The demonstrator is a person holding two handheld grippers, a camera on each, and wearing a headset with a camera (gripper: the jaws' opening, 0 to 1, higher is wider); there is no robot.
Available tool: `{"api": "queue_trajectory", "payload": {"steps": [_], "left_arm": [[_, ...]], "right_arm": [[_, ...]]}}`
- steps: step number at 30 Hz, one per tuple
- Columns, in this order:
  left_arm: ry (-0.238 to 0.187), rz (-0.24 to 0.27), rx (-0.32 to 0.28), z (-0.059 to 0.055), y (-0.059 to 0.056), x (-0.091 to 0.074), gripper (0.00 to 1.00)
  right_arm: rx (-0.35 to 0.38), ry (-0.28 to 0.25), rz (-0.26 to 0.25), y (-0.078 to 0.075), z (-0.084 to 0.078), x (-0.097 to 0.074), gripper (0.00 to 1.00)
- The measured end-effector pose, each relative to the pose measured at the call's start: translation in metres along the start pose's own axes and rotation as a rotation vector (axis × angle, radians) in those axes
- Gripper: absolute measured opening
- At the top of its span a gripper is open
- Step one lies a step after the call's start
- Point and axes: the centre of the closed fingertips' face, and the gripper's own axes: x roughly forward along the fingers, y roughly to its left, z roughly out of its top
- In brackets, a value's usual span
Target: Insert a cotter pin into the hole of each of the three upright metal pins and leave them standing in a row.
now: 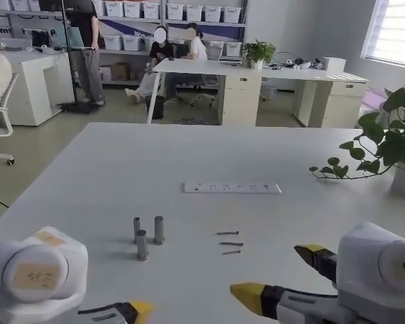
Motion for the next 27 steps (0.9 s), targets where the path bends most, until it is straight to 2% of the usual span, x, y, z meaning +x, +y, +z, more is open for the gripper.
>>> {"api": "queue_trajectory", "payload": {"steps": [16, 27], "left_arm": [[0.0, 0.0, -0.011, -0.0015, 0.0011, 0.0045, 0.71], [-0.004, 0.005, -0.023, -0.0024, 0.0057, 0.0076, 0.65]], "right_arm": [[0.003, 0.009, 0.007, -0.0022, -0.0019, 0.0036, 0.82], [0.008, 0.007, 0.009, -0.005, -0.0015, 0.0048, 0.82]]}}
